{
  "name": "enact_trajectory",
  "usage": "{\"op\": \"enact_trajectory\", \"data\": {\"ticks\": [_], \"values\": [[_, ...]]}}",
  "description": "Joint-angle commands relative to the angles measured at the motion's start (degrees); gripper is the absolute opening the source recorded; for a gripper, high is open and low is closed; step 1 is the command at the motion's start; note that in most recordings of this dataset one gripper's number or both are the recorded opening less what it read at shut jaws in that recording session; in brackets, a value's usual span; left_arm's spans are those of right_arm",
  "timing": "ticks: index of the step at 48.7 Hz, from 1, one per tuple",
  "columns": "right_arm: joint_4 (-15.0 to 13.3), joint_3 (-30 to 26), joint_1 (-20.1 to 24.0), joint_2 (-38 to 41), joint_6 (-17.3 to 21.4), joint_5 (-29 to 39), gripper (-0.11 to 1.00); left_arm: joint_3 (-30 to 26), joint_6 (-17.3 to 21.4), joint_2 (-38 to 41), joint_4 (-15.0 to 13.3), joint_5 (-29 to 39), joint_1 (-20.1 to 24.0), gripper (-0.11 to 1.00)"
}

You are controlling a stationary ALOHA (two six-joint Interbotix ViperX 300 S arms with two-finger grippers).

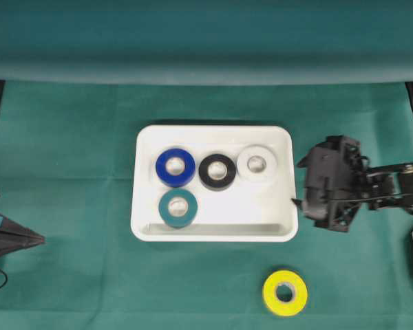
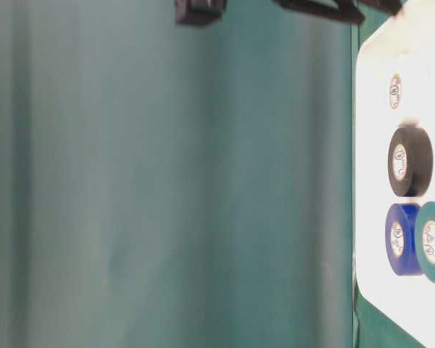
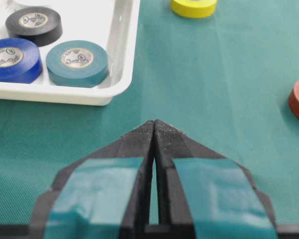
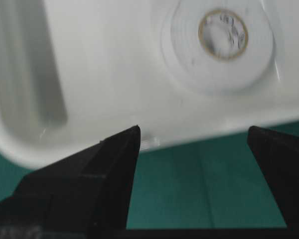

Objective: Put the tape into the white case with the right arm.
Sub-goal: 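Open the right gripper and retract it to the right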

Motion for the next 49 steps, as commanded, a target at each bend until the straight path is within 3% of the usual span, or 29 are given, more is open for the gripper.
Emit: {"op": "enact_trajectory", "data": {"ticks": [1,13,25,49], "values": [[0.18,2.29,0.09,-4.31,0.18,-0.44,0.66,-0.7,0.09,0.53,0.09,-0.26,0.09,0.0],[0.53,8.17,0.09,-11.43,0.26,-1.14,0.66,-0.7,0.09,0.53,0.0,-0.26,0.09,0.0],[1.14,10.02,1.58,-12.74,0.26,-5.1,0.65,-0.7,0.09,0.53,0.0,-0.26,0.09,0.0],[1.14,14.15,19.34,-15.73,0.26,-6.33,0.64,-0.7,0.09,0.44,0.0,-0.26,0.0,0.0]]}}
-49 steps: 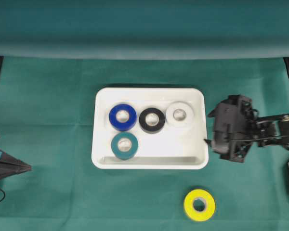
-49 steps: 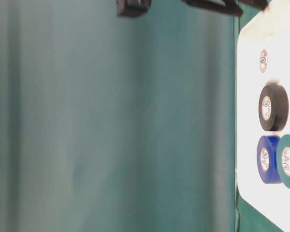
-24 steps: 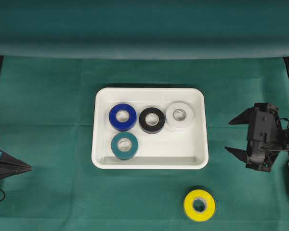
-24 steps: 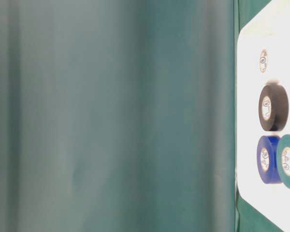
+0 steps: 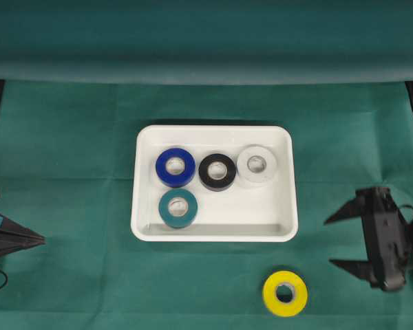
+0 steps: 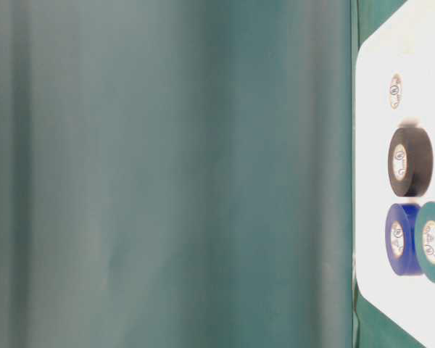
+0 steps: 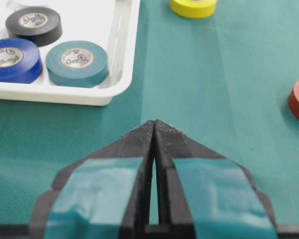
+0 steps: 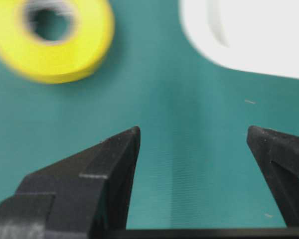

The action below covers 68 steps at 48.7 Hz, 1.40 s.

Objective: Put the tape into the white case with the right arm.
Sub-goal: 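Open the right gripper and retract it to the right, then reach the right gripper to the red tape roll at front and grasp it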

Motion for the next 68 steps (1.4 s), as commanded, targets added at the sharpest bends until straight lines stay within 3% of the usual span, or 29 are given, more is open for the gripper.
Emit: {"op": "enact_trajectory", "data": {"ticks": [1,13,37,52,68], "values": [[0.18,0.09,3.16,-1.32,0.09,-0.35,0.64,-0.7,0.09,0.44,0.09,-0.26,0.09,0.0],[0.09,2.55,9.14,-4.22,-0.09,-0.35,0.64,-0.7,0.09,0.53,0.0,-0.26,0.09,0.0],[-0.18,1.05,10.11,-3.78,-0.09,-0.88,0.64,-0.7,0.09,0.44,0.0,-0.26,0.09,0.0],[-0.26,-6.77,11.69,6.68,-0.26,-3.52,0.64,-0.7,0.09,0.44,0.0,-0.26,0.09,0.0],[-0.35,-20.65,13.8,21.27,-0.44,-5.45,0.64,-0.7,0.09,0.44,0.0,-0.26,0.09,0.0]]}}
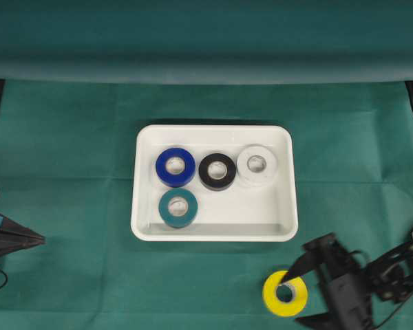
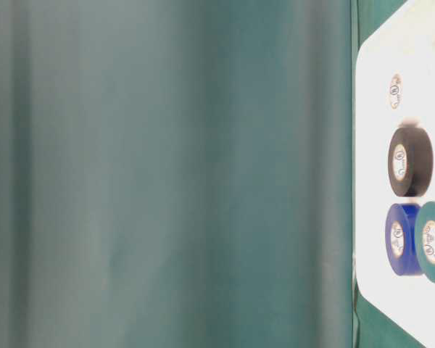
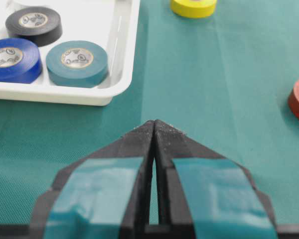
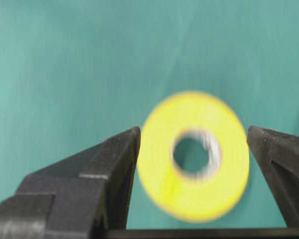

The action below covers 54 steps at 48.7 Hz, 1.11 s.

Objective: Put the tape into the white case with the right arm.
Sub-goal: 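Reach the right gripper to the red tape roll at front and grasp it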

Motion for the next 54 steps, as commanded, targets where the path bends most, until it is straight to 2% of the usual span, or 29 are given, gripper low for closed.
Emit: {"op": "enact_trajectory", "data": {"ticks": [1,15,54], "values": [[-0.09,-4.75,0.79,2.55,-0.09,-0.53,0.64,-0.79,0.09,0.53,-0.09,-0.26,0.09,0.0],[-0.09,-16.61,1.05,12.3,-0.09,-0.53,0.64,-0.7,0.09,0.53,-0.09,-0.26,0.09,0.0],[-0.09,-41.31,2.29,30.94,0.18,-0.09,0.64,-0.7,0.09,0.44,-0.09,-0.26,0.09,0.0]]}}
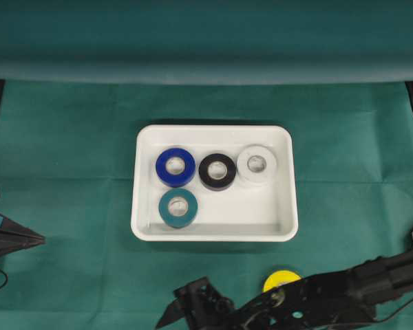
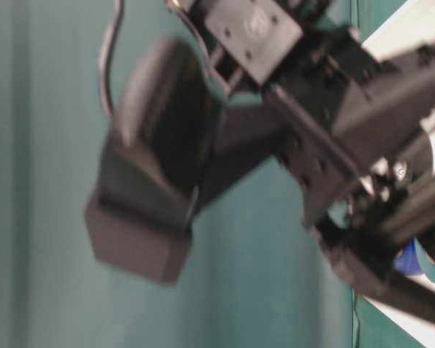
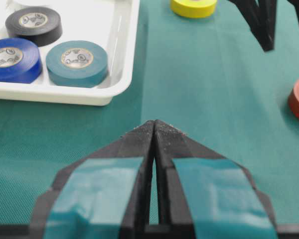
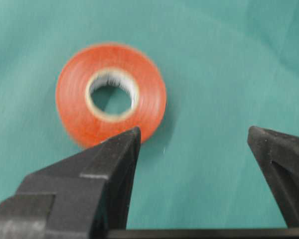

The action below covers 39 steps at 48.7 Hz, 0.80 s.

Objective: Put the tape into the white case with the right arm.
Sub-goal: 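Reach the right gripper to the red tape roll at front and grasp it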

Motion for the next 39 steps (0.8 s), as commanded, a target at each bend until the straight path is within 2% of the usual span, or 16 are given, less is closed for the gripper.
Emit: {"op": "enact_trajectory", "data": {"ticks": [1,20,31,39], "values": [[0.0,-3.6,0.35,0.35,0.18,-0.18,0.64,-0.7,0.09,0.44,-0.09,-0.26,0.09,0.0],[0.0,-9.84,1.76,5.63,0.35,0.0,0.64,-0.7,0.09,0.53,-0.09,-0.26,0.09,0.0],[0.35,-10.99,1.76,7.12,0.44,3.78,0.64,-0.7,0.09,0.53,-0.09,-0.18,0.09,0.0],[0.53,-11.69,1.76,8.09,2.55,5.1,0.64,-0.7,0.09,0.44,-0.09,-0.26,0.09,0.0]]}}
